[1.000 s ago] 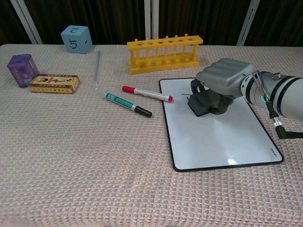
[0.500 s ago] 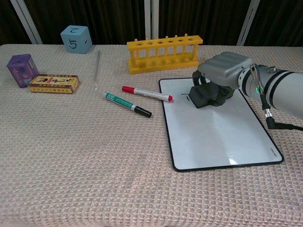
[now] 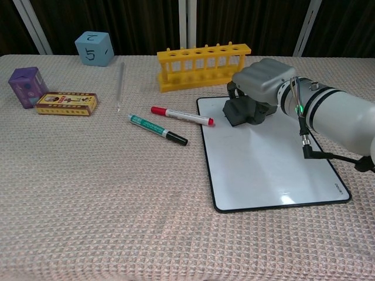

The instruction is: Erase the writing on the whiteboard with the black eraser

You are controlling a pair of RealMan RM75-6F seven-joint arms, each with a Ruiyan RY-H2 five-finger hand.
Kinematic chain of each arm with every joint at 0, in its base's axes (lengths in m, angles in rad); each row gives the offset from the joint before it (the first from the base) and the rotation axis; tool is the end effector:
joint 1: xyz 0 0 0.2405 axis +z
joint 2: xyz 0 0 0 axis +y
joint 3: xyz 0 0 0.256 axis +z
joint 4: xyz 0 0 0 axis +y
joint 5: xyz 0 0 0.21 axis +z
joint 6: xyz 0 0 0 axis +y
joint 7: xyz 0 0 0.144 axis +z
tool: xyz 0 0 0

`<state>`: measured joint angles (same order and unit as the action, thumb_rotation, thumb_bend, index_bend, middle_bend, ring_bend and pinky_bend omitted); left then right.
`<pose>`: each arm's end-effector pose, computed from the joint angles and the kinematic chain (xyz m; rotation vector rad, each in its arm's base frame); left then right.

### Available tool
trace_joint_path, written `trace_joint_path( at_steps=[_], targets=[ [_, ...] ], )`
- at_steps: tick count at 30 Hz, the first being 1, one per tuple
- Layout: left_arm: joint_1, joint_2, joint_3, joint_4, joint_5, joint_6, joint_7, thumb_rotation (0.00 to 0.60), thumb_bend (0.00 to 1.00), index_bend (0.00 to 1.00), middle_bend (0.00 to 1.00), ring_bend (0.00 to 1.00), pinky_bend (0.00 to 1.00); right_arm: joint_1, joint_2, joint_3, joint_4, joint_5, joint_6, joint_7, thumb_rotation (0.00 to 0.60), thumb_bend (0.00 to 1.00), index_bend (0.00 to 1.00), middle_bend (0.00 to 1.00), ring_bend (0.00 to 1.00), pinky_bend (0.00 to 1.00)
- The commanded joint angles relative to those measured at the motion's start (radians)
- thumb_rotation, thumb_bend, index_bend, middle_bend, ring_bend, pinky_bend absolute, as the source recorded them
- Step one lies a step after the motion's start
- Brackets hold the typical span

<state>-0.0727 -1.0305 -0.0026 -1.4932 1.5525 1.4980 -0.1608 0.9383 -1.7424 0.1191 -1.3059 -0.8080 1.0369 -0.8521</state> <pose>-0.3378 0.1691 0.1943 -1.4413 -0.8799 -0.8630 -0.1206 -0.3654 -0.0650 1.9195 -0.5707 0.5814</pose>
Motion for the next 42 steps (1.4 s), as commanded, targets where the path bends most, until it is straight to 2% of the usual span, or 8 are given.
trace_joint_path(
  at_steps=[1,11,26,33,42],
  targets=[
    [0.002,0.000,-0.001,0.006,-0.004,0.002,-0.001,0.465,0.13,0.11,0.09,0.10,0.17,0.007,-0.022,0.010,0.024,-0.005,0.008,-0.020,0.600,0.45,0.98,0.76,0.63,0.68],
    [0.006,0.001,-0.001,0.016,-0.002,0.006,-0.015,0.465,0.14,0.11,0.09,0.10,0.17,0.010,-0.107,0.050,0.115,-0.034,0.065,-0.041,0.600,0.46,0.98,0.76,0.63,0.68],
    [0.004,-0.005,0.001,0.029,0.000,0.003,-0.019,0.465,0.13,0.11,0.09,0.10,0.17,-0.001,-0.160,0.088,0.183,-0.030,0.031,-0.041,0.600,0.47,0.98,0.76,0.63,0.68],
    [0.004,-0.005,0.001,0.027,0.002,0.003,-0.019,0.466,0.13,0.11,0.09,0.10,0.17,-0.014,-0.143,0.083,0.132,-0.024,0.015,-0.059,0.600,0.48,0.98,0.76,0.63,0.69],
    [0.000,-0.011,0.005,0.014,0.011,-0.001,-0.006,0.466,0.14,0.11,0.09,0.10,0.17,-0.037,-0.075,0.062,-0.003,0.025,0.008,-0.122,0.600,0.48,0.98,0.76,0.63,0.69]
  ],
)
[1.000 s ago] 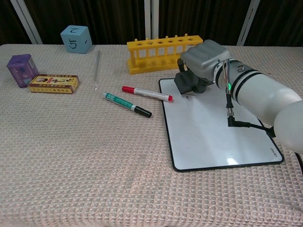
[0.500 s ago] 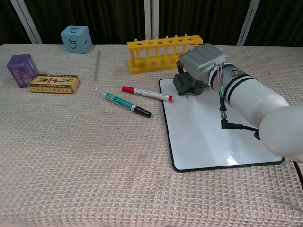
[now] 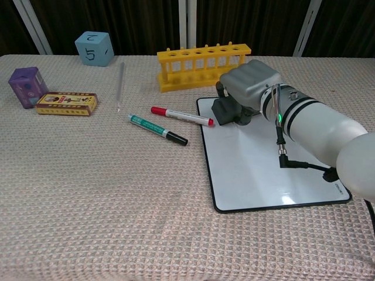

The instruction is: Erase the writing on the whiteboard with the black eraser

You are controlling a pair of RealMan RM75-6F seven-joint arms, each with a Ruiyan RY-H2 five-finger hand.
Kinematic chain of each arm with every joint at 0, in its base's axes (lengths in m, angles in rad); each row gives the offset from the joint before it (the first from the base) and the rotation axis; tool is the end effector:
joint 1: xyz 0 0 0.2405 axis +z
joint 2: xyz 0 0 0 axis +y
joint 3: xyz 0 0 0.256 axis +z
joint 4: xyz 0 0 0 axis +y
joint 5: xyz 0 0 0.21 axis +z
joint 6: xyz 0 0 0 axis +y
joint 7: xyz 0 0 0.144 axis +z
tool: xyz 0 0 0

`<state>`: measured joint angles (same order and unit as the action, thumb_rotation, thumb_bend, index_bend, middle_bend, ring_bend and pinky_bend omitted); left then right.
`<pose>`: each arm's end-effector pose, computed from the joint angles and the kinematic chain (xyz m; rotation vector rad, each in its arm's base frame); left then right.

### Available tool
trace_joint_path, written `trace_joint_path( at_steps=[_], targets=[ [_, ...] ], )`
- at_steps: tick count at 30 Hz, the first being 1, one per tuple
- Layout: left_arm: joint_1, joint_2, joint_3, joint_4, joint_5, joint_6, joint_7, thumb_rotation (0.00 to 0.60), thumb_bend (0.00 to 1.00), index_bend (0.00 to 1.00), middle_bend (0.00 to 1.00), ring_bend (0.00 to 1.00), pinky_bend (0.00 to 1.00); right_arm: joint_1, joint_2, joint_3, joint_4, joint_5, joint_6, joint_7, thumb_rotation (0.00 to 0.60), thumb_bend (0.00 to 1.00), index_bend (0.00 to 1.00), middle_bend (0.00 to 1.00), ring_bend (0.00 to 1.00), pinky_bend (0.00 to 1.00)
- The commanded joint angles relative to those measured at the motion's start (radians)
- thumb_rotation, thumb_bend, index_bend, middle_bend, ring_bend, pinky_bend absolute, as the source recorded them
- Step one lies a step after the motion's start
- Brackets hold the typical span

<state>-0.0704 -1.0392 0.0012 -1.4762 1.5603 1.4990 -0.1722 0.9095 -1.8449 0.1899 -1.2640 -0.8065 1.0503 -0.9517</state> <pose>-0.3402 0.1677 0.1925 -1.4473 -0.8840 -0.8645 -0.1076 -0.3570 -0.0868 1.8952 -0.5792 0.5754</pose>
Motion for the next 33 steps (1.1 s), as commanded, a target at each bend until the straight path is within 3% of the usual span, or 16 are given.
trace_joint_path(
  at_steps=[1,9,15,21,33],
  targets=[
    [-0.003,-0.003,0.001,-0.005,0.004,-0.003,0.010,0.466,0.14,0.11,0.09,0.10,0.17,-0.010,0.036,-0.009,-0.062,0.034,-0.010,-0.026,0.600,0.48,0.98,0.76,0.63,0.69],
    [-0.009,-0.005,0.005,-0.020,0.007,-0.016,0.031,0.466,0.14,0.11,0.09,0.10,0.17,-0.009,0.102,-0.029,-0.180,0.116,-0.058,-0.043,0.600,0.48,0.99,0.76,0.63,0.69],
    [-0.011,-0.009,0.005,-0.018,0.007,-0.018,0.030,0.467,0.14,0.11,0.09,0.10,0.17,-0.003,0.112,-0.032,-0.197,0.070,-0.031,-0.013,0.600,0.48,0.99,0.76,0.63,0.69],
    [-0.010,-0.007,0.004,-0.012,0.005,-0.013,0.017,0.469,0.14,0.11,0.09,0.10,0.17,-0.005,0.058,-0.013,-0.101,-0.041,0.045,0.059,0.600,0.48,0.99,0.76,0.64,0.69],
    [-0.011,0.000,0.004,0.002,0.002,-0.017,-0.005,0.469,0.13,0.11,0.09,0.10,0.17,0.019,-0.058,0.041,0.120,-0.056,0.062,0.068,0.600,0.48,0.99,0.77,0.64,0.69]
  ],
)
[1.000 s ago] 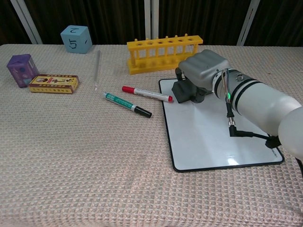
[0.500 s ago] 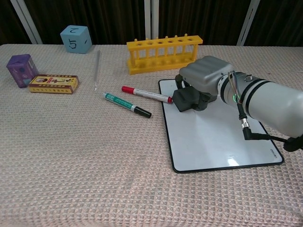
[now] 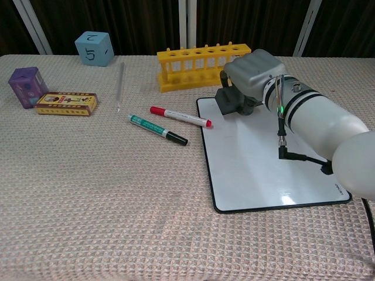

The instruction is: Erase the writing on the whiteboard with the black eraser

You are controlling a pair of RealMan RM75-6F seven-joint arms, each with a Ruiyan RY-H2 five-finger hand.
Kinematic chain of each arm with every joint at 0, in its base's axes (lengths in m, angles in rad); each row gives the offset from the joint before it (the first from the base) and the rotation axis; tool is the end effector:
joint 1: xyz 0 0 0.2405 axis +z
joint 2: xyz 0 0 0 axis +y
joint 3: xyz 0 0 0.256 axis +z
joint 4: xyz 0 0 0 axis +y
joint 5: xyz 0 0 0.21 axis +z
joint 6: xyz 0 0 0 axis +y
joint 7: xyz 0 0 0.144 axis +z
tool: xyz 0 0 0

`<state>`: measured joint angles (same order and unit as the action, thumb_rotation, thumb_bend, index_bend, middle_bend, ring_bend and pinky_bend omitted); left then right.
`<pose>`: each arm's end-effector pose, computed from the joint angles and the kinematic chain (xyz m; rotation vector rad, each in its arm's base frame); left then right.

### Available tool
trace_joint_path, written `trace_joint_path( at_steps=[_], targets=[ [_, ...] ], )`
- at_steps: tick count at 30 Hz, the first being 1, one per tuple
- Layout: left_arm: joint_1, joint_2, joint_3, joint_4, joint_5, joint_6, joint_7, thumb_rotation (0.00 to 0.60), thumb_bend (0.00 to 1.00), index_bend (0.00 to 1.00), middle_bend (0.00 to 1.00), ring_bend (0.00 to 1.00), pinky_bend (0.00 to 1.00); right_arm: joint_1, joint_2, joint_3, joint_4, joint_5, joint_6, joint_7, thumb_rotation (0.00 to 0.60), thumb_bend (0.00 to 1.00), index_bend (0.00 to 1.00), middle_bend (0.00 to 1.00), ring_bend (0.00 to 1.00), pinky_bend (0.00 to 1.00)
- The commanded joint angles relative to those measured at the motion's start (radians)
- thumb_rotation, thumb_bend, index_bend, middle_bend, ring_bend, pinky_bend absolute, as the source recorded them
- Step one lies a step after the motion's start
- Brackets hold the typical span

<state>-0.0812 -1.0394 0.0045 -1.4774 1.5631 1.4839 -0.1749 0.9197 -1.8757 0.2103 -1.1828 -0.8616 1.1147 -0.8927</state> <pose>-0.3393 0.1705 0.1899 -1.4622 -0.8938 -0.8630 -0.1042 -0.3712 -0.0777 1.7926 -0.5430 0.6425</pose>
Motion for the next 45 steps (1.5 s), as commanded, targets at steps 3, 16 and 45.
trace_joint_path(
  at_steps=[3,16,45],
  targets=[
    [0.000,0.001,0.000,0.010,-0.004,-0.003,-0.012,0.468,0.14,0.11,0.09,0.10,0.17,0.018,-0.050,0.034,0.078,0.007,-0.017,0.003,0.600,0.48,0.99,0.77,0.64,0.69],
    [0.005,0.007,0.001,0.019,-0.001,0.009,-0.028,0.467,0.14,0.11,0.09,0.10,0.17,0.035,-0.061,0.059,0.066,0.099,-0.071,-0.109,0.600,0.48,0.99,0.76,0.64,0.69],
    [-0.007,-0.005,0.007,-0.028,0.013,-0.006,0.051,0.466,0.14,0.11,0.09,0.10,0.17,-0.060,0.268,-0.150,-0.410,0.106,-0.068,-0.157,0.600,0.48,1.00,0.76,0.65,0.70]
  ],
)
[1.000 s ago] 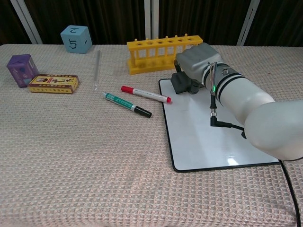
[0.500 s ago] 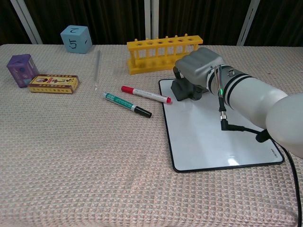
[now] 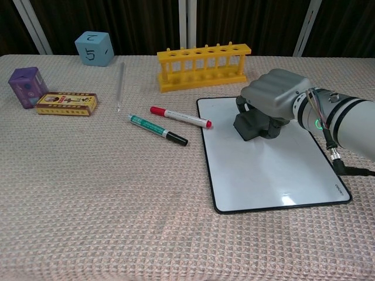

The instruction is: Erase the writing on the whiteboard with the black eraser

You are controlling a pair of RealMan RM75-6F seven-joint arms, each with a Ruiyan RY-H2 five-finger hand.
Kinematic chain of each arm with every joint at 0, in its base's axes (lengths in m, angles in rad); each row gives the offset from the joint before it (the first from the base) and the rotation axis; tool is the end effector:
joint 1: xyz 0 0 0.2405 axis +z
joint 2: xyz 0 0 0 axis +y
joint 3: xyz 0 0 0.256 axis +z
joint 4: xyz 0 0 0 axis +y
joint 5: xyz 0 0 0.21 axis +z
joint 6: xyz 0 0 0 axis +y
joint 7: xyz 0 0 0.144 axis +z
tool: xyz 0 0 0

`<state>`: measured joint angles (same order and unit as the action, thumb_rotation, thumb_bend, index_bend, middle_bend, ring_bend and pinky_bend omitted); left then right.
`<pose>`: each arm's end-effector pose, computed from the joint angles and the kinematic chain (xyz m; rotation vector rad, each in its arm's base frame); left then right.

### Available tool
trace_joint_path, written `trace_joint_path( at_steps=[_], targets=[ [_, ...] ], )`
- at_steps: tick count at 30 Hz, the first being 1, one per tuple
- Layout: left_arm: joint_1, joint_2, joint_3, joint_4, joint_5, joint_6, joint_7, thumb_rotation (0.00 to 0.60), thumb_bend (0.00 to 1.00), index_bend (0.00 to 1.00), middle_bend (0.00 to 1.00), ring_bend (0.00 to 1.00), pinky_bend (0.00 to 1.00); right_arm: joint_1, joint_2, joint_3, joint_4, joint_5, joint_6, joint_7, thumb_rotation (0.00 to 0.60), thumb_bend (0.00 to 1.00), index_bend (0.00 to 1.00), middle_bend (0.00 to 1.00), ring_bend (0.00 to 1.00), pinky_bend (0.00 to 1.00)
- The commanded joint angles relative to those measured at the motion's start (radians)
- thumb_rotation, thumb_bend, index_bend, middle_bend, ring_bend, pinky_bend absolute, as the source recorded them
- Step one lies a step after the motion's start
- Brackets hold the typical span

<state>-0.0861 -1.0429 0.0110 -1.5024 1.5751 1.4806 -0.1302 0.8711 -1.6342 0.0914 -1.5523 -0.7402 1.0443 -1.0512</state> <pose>-0.3332 0.1702 0.1833 -1.4888 -0.8812 -0.8532 -0.1323 -0.3268 -0.0531 2.0205 -0.5587 0.4414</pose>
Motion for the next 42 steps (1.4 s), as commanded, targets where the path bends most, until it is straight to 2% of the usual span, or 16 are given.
trace_joint_path(
  at_steps=[1,11,19,28,36,42],
  targets=[
    [-0.003,-0.003,0.001,-0.005,0.002,-0.005,0.013,0.466,0.14,0.11,0.09,0.10,0.17,-0.014,0.038,-0.043,-0.059,-0.023,0.006,0.001,0.600,0.48,1.00,0.76,0.66,0.71],
    [-0.003,-0.001,0.005,-0.028,0.010,-0.003,0.042,0.469,0.14,0.11,0.09,0.10,0.17,-0.040,0.096,-0.117,-0.169,-0.120,0.021,0.037,0.600,0.48,1.00,0.76,0.66,0.71],
    [-0.005,0.003,0.006,-0.048,0.014,0.000,0.048,0.467,0.14,0.11,0.09,0.10,0.17,-0.047,0.136,-0.170,-0.248,-0.110,0.013,0.022,0.600,0.48,1.00,0.76,0.66,0.71],
    [-0.004,0.013,0.007,-0.063,0.019,0.004,0.059,0.466,0.14,0.11,0.09,0.10,0.17,-0.063,0.190,-0.211,-0.331,-0.158,0.023,0.046,0.600,0.48,1.00,0.76,0.66,0.71],
    [-0.001,0.014,0.009,-0.075,0.023,0.010,0.070,0.468,0.14,0.11,0.09,0.10,0.17,-0.075,0.221,-0.229,-0.356,-0.167,0.025,0.066,0.600,0.48,1.00,0.76,0.66,0.71],
    [-0.002,0.013,0.006,-0.072,0.022,0.014,0.065,0.469,0.14,0.11,0.09,0.10,0.17,-0.100,0.296,-0.201,-0.369,-0.217,0.075,0.141,0.600,0.48,1.00,0.76,0.66,0.71]
  ],
)
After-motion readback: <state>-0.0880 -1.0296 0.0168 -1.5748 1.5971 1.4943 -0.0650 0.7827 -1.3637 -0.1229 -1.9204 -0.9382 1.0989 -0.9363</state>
